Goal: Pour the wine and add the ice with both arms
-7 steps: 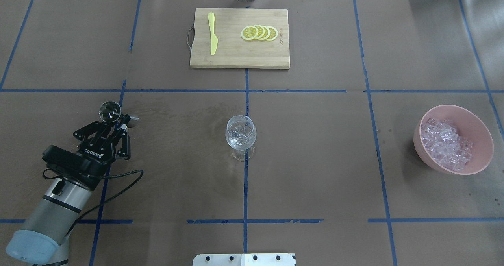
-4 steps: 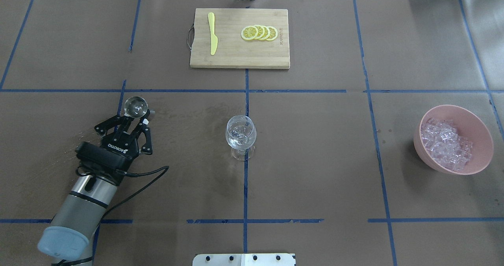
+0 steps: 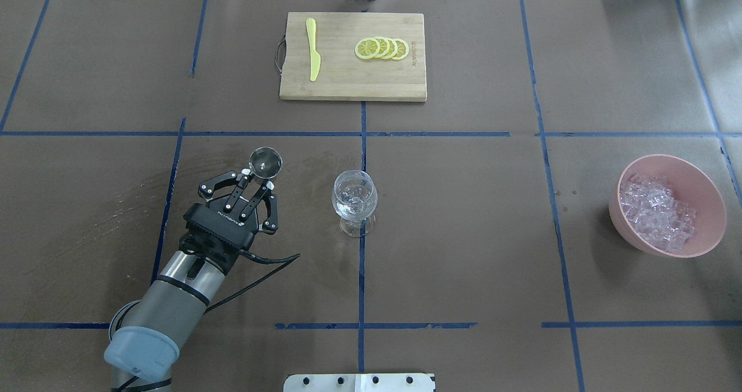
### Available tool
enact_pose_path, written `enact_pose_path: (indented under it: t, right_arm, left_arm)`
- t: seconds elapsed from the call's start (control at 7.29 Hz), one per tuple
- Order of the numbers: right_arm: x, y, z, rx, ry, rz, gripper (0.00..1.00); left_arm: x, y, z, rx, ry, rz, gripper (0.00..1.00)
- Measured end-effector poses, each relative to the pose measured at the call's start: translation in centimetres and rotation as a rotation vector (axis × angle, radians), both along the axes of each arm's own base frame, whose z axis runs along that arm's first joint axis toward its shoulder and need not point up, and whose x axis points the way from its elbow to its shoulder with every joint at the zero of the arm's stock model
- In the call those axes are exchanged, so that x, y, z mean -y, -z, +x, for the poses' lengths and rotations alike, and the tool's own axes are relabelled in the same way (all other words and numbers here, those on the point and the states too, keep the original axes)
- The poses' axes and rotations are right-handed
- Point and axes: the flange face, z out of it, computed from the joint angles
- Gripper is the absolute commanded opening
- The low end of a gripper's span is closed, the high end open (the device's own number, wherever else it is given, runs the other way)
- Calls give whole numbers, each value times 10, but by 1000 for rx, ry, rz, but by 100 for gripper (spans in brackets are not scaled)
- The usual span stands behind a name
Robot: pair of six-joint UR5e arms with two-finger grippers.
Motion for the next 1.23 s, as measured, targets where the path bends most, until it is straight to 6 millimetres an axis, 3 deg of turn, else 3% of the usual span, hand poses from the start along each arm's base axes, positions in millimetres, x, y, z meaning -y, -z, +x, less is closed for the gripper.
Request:
enact_pose_path:
  t: [0.41, 0.55, 1.23]
  right_arm:
    - [0, -5, 0, -2, -1, -8, 100]
    - [0, -5, 0, -2, -1, -9, 100]
    - [1, -3, 0, 1, -1, -7, 100]
  left_arm:
    - [-3, 56, 24, 70, -43, -8, 0]
    - [-4, 65, 31, 93, -47, -8, 0]
    - [-2, 75, 31, 375, 45, 97, 0]
